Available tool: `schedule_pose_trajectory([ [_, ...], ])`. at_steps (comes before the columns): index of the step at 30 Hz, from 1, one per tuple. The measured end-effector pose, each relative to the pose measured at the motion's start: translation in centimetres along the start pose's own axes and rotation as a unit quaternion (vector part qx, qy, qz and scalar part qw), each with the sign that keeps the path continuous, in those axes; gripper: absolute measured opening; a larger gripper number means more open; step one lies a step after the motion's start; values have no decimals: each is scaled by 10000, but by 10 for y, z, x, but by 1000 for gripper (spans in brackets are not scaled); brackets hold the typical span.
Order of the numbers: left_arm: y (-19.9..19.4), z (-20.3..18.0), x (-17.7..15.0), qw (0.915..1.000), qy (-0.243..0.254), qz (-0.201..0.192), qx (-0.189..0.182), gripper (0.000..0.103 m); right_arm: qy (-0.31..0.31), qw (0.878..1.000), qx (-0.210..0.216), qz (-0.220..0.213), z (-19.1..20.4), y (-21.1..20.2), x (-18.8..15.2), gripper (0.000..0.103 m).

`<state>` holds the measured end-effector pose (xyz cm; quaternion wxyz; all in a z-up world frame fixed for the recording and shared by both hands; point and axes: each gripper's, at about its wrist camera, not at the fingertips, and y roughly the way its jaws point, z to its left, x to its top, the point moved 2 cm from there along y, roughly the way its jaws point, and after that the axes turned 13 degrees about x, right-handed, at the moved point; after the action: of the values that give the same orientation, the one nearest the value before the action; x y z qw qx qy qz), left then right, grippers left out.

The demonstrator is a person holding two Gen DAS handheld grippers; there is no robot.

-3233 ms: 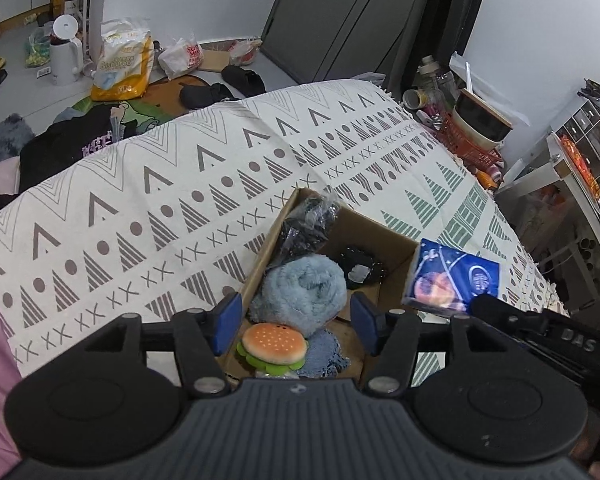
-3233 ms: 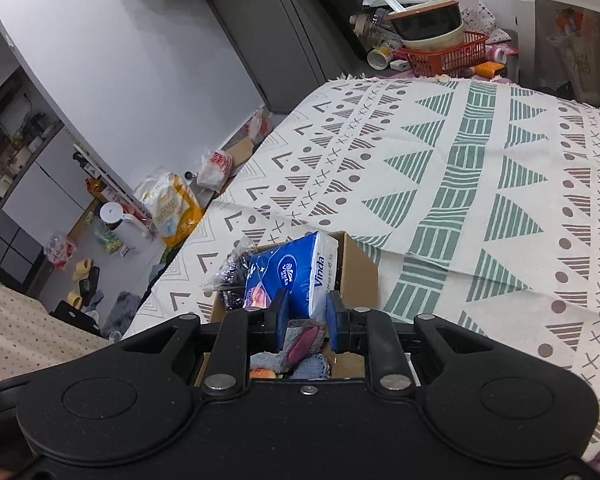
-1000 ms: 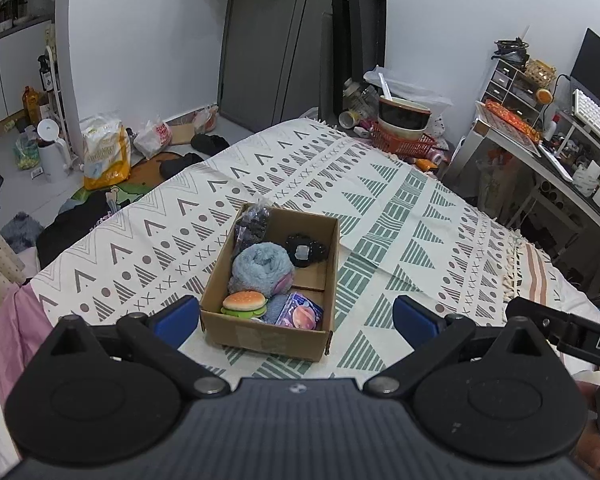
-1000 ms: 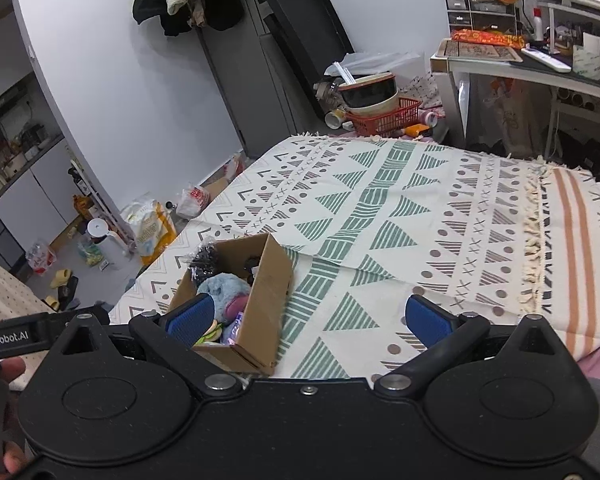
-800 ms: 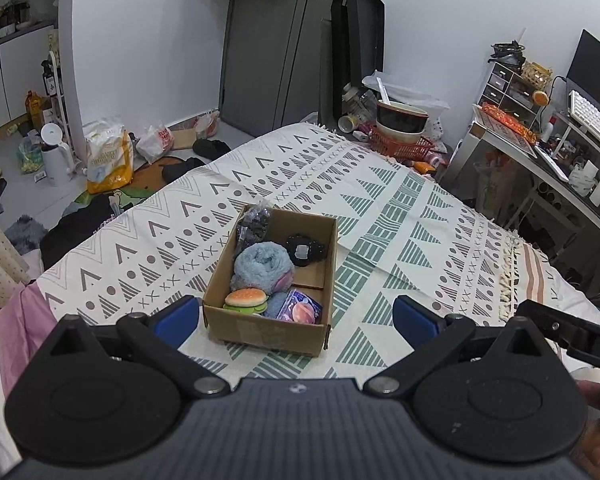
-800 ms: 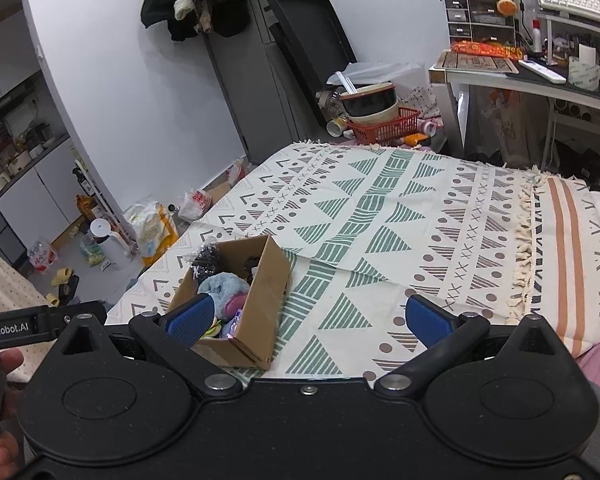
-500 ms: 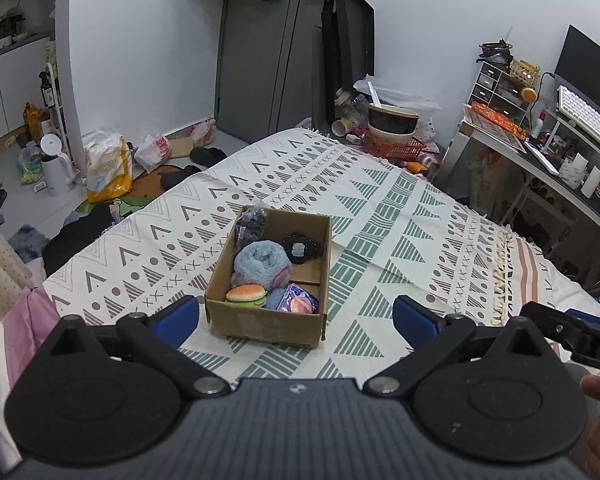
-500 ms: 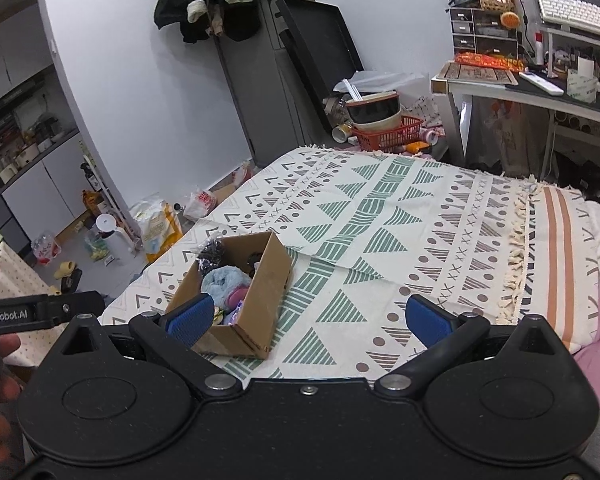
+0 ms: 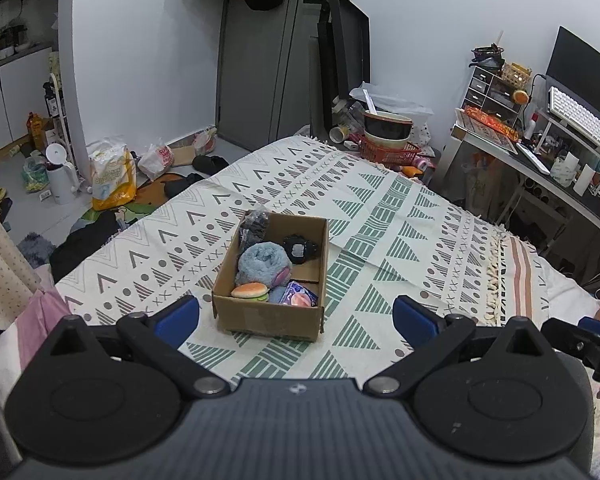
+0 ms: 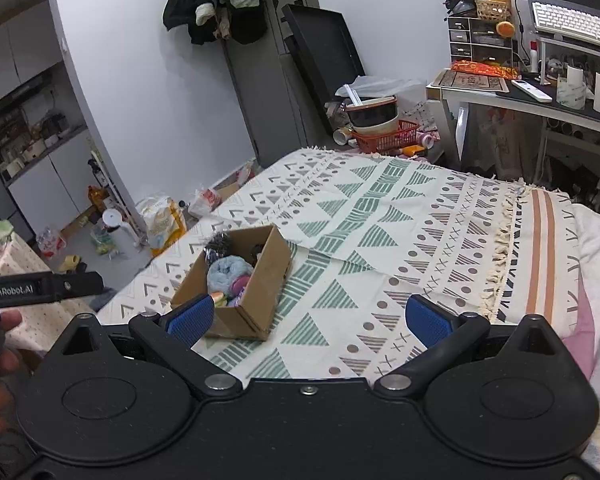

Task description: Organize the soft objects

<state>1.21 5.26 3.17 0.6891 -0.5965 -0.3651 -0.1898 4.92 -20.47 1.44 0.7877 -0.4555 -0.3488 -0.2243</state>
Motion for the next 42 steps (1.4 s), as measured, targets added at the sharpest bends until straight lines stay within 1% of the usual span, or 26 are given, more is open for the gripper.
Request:
schedule_pose_trajectory([
  [4,-10,2,-1,10000,4,-63,15,102,-74,9999,62,-38,2,-6,-1,103],
  [8,-17,1,-2,9999,35,-107,39,102,-140,9999,73,25,4,-7,-3,103],
  [12,-21,0,-3,9999,73,-103,38,102,-71,9998,165,-4,4,-12,-3,103],
  [14,-23,0,-3,9999,74,-105,28,102,-92,9999,132,-23,4,-14,-3,103],
  [37,-26,0,-10,9999,63,-74,32,102,-235,9997,74,0,8,-17,-4,103],
  [42,-25,-2,-16,9999,95,-61,15,102,-212,9998,45,53,7,-15,-5,103],
])
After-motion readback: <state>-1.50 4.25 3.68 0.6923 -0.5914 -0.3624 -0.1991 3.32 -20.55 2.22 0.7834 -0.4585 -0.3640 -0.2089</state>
